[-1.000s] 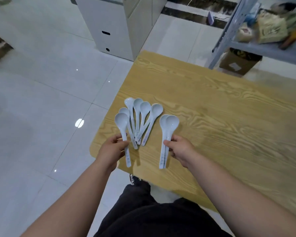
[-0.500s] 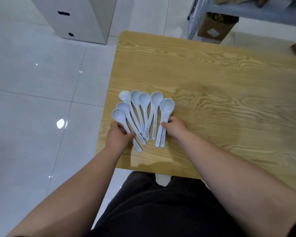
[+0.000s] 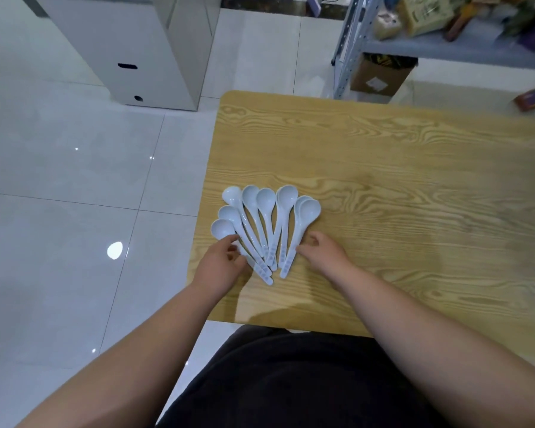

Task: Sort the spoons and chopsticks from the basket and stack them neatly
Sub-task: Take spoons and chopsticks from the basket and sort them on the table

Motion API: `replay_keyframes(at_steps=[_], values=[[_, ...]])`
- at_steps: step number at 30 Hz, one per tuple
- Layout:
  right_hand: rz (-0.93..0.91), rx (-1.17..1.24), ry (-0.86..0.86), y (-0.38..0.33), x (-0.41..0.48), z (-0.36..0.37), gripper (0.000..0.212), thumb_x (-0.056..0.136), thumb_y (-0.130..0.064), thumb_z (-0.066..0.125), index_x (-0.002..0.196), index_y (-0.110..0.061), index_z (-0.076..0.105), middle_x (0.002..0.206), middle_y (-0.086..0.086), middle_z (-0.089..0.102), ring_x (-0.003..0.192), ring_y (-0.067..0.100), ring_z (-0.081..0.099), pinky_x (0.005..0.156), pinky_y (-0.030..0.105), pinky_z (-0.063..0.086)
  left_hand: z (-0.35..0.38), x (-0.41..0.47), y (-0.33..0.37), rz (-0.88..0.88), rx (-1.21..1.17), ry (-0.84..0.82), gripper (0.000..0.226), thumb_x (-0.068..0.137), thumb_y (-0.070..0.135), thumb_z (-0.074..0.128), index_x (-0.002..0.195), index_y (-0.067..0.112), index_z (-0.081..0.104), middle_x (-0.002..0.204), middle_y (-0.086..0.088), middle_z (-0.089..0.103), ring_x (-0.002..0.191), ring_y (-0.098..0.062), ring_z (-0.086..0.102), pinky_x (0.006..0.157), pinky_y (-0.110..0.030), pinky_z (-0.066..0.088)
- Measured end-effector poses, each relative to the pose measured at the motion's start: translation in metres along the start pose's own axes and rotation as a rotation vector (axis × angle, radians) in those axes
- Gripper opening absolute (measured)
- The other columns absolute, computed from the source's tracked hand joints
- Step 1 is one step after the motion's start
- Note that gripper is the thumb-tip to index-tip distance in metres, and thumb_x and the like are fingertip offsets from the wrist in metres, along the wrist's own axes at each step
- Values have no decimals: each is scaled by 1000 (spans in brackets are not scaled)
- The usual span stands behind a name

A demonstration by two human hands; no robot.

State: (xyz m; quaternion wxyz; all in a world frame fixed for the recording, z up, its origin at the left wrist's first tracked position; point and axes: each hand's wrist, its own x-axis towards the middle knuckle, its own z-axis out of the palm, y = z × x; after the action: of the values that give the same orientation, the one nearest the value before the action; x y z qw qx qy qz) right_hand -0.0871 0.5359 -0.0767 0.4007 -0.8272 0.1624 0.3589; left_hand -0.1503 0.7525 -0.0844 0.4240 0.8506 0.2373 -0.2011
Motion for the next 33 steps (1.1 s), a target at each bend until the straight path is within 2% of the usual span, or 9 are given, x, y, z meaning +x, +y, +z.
replay_keyframes(at_steps=[2,6,8,12,19,22,27,29,33], values=[[-83,0,-44,10,-25,-17,49,92,-35,65,139,-28,54,131,-8,58,117,14,57,90,28,43,-1,-15,11,51,-71,-44,46,94,21,60,137,34,55,116,15,63,104,-2,61,81,-18,48],[-217,-25,-60,37,-89,-54,12,90,-33,70,100,-40,70,96,-17,71,90,-1,65,76,10,46,7,-60,41,213,-181,-302,32,94,9,62,114,33,70,103,12,74,100,3,66,84,-8,46],[-256,-21,-52,50,-122,-72,11,90,-28,71,92,-39,72,87,-21,70,79,-5,63,70,8,45,15,-81,57,286,-189,-392,24,92,9,64,103,28,73,97,11,74,94,-2,68,84,-13,49],[-309,26,-32,84,-167,-106,11,91,-23,71,95,-33,72,91,-21,69,84,-2,65,73,10,47,45,-112,96,452,-109,-477,17,81,33,62,97,30,69,88,9,68,86,-9,64,78,-19,49],[-362,132,104,190,-220,-188,8,90,-25,70,90,-33,69,94,-19,69,95,1,65,85,18,51,157,-173,192,596,-110,-516,17,86,16,64,102,22,67,93,6,69,87,-5,64,77,-14,47],[-351,172,149,250,-245,-222,9,90,-25,71,90,-34,69,95,-21,69,95,1,65,84,14,49,217,-200,228,570,-147,-536,17,89,12,65,101,24,67,95,-1,70,90,-16,66,79,-24,52],[-331,237,233,336,-277,-278,11,91,-24,70,93,-34,69,97,-23,68,94,0,65,83,11,48,305,-249,279,578,-193,-589,20,77,39,62,96,38,67,93,6,70,94,-26,66,86,-42,53],[-330,242,274,357,-282,-300,11,91,-23,70,95,-33,70,96,-22,68,93,0,65,82,11,48,331,-262,293,591,-174,-623,20,78,39,63,97,36,67,94,5,70,94,-25,66,85,-38,54],[-351,272,367,377,-277,-345,10,92,-21,69,94,-31,71,93,-16,69,93,3,66,83,15,50,363,-271,308,618,-84,-662,18,91,12,66,101,27,67,95,7,71,89,-15,66,76,-20,51]])
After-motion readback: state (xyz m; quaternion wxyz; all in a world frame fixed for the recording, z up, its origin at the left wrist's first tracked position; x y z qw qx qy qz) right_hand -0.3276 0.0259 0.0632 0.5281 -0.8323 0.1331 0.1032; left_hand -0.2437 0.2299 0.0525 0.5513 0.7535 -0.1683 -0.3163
